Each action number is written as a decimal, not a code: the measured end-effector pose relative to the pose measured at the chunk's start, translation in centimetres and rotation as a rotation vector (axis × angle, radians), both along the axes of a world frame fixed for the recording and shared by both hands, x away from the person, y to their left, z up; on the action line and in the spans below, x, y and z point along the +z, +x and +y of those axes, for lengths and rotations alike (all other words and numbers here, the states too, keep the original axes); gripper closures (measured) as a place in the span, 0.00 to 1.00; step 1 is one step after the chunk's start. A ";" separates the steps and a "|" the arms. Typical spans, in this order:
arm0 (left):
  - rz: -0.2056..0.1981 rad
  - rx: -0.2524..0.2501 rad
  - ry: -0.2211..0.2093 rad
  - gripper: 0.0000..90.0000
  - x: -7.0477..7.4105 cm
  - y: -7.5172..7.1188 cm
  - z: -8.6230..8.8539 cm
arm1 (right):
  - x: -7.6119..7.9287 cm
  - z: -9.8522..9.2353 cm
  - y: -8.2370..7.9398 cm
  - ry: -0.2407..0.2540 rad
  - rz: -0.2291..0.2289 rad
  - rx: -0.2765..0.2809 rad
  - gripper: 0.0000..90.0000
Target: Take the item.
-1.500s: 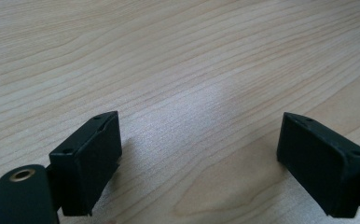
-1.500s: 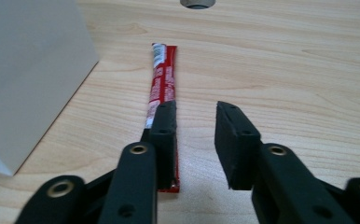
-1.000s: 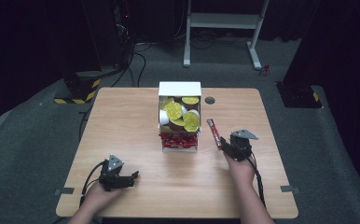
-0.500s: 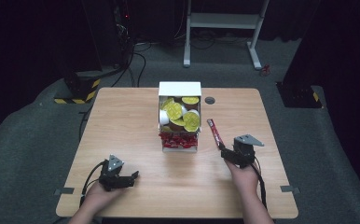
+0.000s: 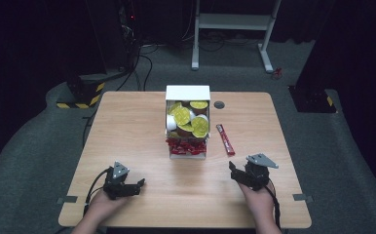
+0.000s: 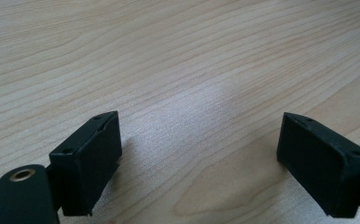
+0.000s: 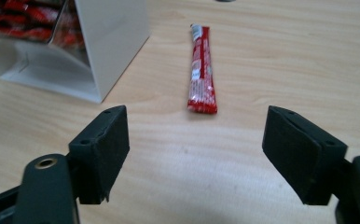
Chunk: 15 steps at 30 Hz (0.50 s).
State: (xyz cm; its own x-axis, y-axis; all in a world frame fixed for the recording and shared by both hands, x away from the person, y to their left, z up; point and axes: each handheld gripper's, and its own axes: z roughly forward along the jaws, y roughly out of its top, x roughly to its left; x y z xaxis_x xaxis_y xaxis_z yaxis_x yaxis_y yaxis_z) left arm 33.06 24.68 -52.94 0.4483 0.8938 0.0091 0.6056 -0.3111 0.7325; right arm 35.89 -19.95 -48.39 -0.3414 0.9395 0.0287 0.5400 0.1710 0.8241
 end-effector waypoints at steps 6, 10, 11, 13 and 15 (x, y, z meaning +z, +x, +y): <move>0.000 0.000 0.000 0.16 0.0 0.0 0.0 | -2.0 -0.1 -1.8 -0.038 0.058 0.015 0.20; 0.000 0.000 0.000 0.16 0.0 0.0 0.0 | -3.7 -0.3 -2.5 -0.097 0.132 0.018 0.17; 0.000 0.001 -0.001 0.16 0.0 0.0 0.0 | -4.1 -0.4 -2.6 -0.102 0.158 0.014 0.15; 0.000 0.000 0.000 0.16 0.0 0.0 0.0 | -4.1 -0.5 -2.7 -0.085 0.159 0.014 0.16; -0.001 0.001 -0.001 0.16 0.0 0.0 0.0 | -4.1 -0.5 -2.8 -0.102 0.159 0.010 0.15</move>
